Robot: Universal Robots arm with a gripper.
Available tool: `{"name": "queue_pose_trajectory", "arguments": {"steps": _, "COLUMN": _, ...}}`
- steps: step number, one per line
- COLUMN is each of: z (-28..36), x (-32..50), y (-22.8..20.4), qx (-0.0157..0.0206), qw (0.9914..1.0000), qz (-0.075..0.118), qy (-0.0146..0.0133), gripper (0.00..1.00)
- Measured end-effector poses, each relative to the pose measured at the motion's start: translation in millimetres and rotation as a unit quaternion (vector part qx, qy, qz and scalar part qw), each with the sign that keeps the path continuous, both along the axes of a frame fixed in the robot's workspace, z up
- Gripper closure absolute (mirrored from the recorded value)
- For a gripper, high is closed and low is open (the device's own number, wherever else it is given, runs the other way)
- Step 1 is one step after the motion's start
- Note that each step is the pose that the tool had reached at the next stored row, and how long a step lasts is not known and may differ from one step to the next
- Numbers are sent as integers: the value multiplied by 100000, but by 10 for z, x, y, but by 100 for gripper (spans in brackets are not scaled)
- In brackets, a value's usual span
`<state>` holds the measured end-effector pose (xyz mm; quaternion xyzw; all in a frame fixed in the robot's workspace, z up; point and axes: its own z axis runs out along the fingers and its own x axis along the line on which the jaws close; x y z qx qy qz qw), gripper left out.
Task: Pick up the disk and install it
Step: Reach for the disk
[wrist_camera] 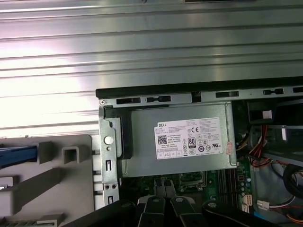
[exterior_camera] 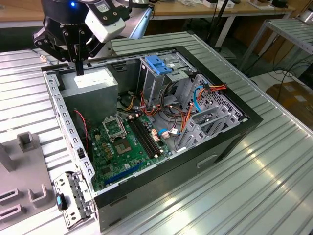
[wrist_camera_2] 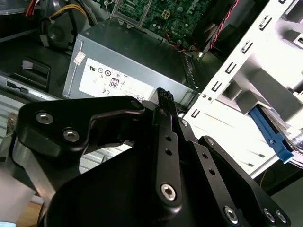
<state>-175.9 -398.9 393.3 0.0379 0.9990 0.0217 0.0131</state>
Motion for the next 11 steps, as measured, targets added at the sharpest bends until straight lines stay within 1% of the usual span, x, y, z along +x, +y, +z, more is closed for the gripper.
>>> {"name": "queue_pose_trajectory", "arguments": {"steps": 11, "z": 0, "x": -68, "y": 0, "qx": -1, "qw": 100000, "qz": -3, "qy": 0, "gripper": 89}}
